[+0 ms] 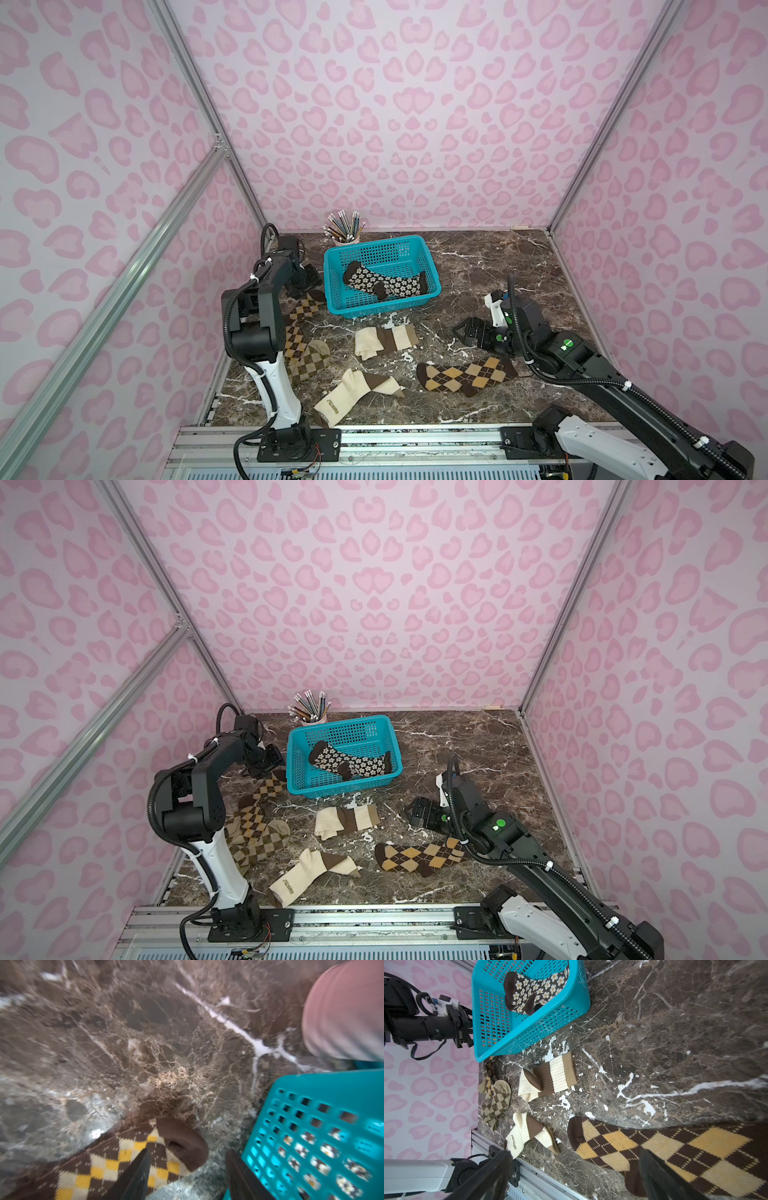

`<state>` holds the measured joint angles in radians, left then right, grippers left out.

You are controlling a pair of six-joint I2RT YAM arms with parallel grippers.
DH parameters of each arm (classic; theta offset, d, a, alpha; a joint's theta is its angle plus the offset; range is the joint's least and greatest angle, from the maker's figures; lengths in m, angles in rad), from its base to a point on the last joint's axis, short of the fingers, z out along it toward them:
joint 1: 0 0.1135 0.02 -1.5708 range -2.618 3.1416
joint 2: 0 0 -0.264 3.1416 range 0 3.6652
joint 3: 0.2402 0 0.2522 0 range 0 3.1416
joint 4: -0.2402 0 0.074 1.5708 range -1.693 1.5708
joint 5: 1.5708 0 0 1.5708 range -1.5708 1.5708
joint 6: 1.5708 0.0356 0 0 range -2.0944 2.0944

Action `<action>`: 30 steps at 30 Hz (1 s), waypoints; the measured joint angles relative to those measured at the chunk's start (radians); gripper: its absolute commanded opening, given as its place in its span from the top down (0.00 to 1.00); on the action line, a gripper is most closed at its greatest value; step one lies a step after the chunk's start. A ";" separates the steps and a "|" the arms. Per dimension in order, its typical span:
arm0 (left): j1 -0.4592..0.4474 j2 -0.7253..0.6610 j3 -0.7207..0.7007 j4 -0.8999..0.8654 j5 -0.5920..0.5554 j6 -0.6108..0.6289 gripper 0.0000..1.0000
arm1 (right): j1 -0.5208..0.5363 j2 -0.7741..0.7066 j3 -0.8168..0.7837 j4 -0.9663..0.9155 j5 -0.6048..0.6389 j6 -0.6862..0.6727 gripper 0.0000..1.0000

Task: Place the socks together as a pair
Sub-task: Pick up the sock at the center of the board.

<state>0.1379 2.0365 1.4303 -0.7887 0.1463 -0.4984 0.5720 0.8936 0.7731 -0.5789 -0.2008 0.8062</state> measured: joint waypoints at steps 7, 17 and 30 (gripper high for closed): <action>-0.009 0.091 0.049 0.005 -0.017 0.000 0.51 | 0.000 -0.026 -0.012 -0.006 0.005 0.008 0.00; 0.008 0.050 -0.024 0.067 -0.020 0.054 0.96 | 0.000 -0.050 -0.029 -0.005 0.023 0.016 0.00; 0.036 -0.369 0.027 -0.053 0.056 0.068 0.96 | 0.000 -0.006 -0.048 0.062 0.019 0.005 0.00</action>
<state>0.1741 1.6672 1.4570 -0.8421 0.2020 -0.4301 0.5720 0.8871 0.7246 -0.5171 -0.1814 0.8108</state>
